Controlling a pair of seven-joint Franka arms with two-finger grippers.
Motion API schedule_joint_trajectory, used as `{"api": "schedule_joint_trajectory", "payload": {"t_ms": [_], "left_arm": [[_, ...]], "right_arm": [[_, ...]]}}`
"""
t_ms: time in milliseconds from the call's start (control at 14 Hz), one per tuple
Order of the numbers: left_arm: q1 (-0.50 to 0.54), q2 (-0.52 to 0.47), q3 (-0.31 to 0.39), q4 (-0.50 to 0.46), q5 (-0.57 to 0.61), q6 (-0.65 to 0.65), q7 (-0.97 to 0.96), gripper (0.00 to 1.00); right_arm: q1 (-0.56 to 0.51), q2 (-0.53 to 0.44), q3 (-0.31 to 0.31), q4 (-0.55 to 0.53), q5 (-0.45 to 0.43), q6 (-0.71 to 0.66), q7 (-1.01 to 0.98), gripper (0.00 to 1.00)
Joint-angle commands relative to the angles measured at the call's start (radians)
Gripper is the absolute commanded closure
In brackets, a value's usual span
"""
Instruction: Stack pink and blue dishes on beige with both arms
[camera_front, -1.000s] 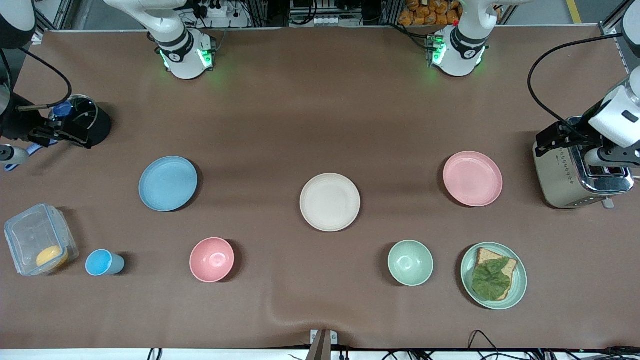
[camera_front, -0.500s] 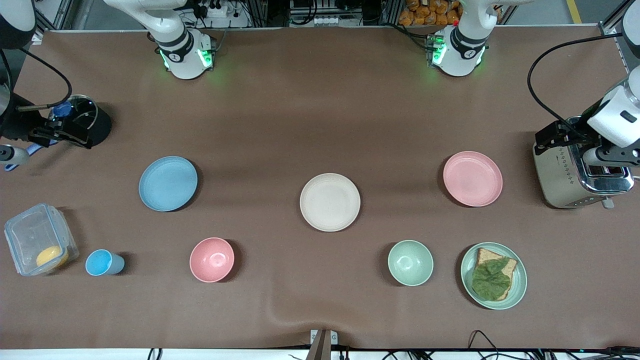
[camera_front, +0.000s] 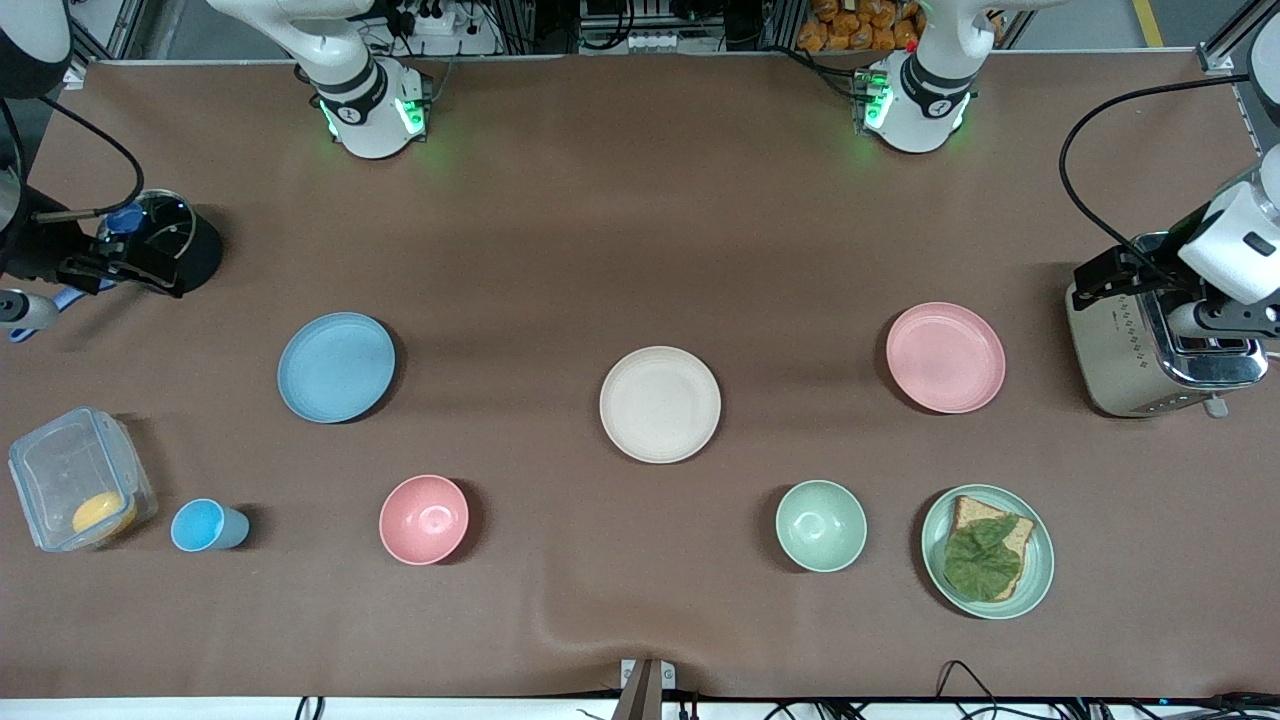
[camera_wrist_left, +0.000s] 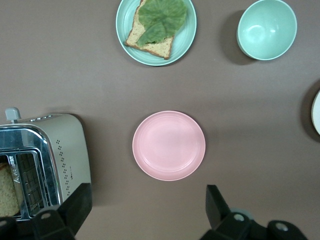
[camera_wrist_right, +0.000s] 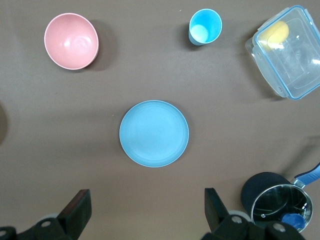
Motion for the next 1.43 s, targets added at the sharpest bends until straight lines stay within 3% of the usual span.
{"api": "schedule_joint_trajectory", "payload": {"t_ms": [0,214,643,929,1071,1357], "left_arm": [[0.005,0.006,-0.003,0.017,-0.01,-0.019,-0.009,0.0],[0.008,0.033,-0.001,0.014,-0.007,-0.019,-0.002,0.0],[0.097,0.298,-0.007,0.014,-0.048,-0.007,0.018,0.0],[0.099,0.43,-0.007,0.011,-0.098,0.043,0.062,0.0],[0.116,0.487,-0.007,0.011,-0.105,0.077,0.113,0.0],[0.12,0.547,-0.006,-0.009,-0.095,0.12,0.139,0.0]], "right_arm": [[-0.012,-0.002,0.01,-0.001,-0.012,-0.005,0.004,0.0],[-0.003,0.006,0.011,-0.004,-0.011,-0.003,0.001,0.0],[-0.041,0.187,0.011,-0.033,-0.005,0.021,-0.003,0.0],[-0.147,0.201,0.013,-0.234,0.006,0.251,-0.216,0.0],[-0.205,0.225,0.013,-0.329,0.053,0.358,-0.351,0.0],[-0.294,0.368,0.013,-0.368,0.13,0.466,-0.543,0.0]]}}
